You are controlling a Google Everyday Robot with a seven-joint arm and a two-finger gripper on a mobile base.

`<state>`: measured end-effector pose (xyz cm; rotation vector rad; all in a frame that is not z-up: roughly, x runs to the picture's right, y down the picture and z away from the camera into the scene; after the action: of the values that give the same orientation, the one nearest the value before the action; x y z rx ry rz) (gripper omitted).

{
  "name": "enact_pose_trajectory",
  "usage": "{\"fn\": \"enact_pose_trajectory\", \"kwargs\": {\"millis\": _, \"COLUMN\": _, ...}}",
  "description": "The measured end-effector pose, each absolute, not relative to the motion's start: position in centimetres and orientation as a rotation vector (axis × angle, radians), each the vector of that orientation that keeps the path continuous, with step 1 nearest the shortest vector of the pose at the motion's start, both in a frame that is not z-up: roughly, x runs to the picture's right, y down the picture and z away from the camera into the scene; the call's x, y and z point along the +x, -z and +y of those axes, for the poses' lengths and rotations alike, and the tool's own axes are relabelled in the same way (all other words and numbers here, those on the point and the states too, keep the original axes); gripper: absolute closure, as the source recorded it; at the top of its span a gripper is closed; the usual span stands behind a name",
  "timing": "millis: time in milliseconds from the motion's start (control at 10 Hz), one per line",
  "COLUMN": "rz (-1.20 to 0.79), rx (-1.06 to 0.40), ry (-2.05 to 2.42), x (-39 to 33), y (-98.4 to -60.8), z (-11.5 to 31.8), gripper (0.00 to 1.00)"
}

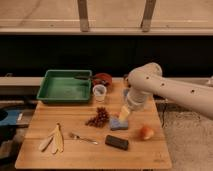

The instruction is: Wipe tray with eraser

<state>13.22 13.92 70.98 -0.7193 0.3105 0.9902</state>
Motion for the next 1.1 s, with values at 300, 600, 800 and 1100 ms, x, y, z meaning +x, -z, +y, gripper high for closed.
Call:
{"fn": "enact_pose_trajectory", "kwargs": {"millis": 300, "rz": 0.318, "rx": -0.771, "ry": -0.905, "x": 10.1, "y": -70.5, "z": 17.8, "gripper": 0.2}}
{"fn": "enact_pose_trajectory", "kwargs": {"millis": 600, "rz": 0.317, "rx": -0.774, "ry": -0.903, "x": 10.0, "y": -70.4, "z": 17.9, "gripper": 0.2}}
{"fn": "enact_pose_trajectory", "kwargs": {"millis": 800, "rz": 0.318, "rx": -0.775, "ry": -0.901, "x": 10.0, "y": -70.4, "z": 18.0, "gripper": 0.2}}
{"fn": "enact_pose_trajectory", "kwargs": {"millis": 1100, "rz": 0.342, "rx": -0.8, "ry": -0.835, "x": 8.6, "y": -71.2, "z": 18.9, "gripper": 0.2}}
